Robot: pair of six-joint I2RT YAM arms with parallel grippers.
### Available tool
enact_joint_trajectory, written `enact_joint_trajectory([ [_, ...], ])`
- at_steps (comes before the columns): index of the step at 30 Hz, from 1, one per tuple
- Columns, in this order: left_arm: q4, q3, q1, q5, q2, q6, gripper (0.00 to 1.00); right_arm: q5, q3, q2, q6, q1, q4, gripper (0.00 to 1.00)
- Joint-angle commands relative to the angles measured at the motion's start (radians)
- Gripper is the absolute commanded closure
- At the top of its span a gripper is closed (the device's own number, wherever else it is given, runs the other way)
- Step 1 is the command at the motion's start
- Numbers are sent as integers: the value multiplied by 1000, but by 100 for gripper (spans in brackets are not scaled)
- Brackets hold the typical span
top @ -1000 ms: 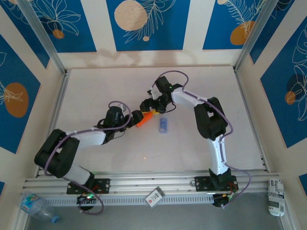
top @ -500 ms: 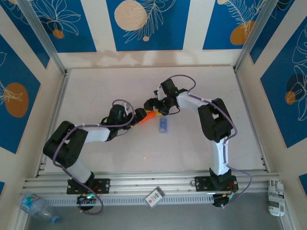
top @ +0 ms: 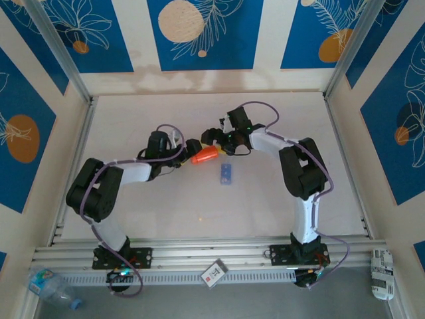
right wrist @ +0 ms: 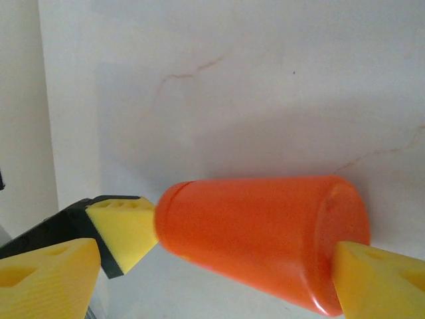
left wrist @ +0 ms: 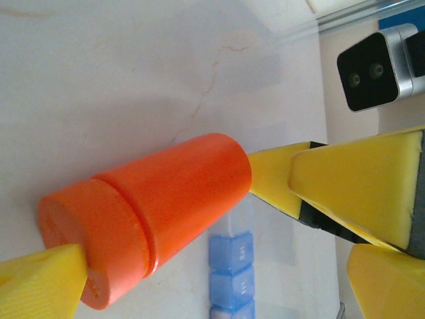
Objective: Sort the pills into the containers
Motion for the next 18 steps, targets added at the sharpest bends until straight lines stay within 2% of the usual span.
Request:
enact_joint_trajectory([
  [1,59,98,81,-85,24,-20,0,-172,-17,-75,-68,45,-118,8],
  [7,8,121,137,-57,-21,19,0,-157,-54,-166,-69,-11,-115,2],
  [11,-94,136,171,-55,-112,103,0,-133,-108,-286,-102,-71,-131,0],
  [15,-249,136,205,-138,-257,272,0,31,-177,-468,-220,-141,-207,1],
  [18,-315,82,213,-305,-391,457,0,268,-265,-625,-312,-196,-223,1],
])
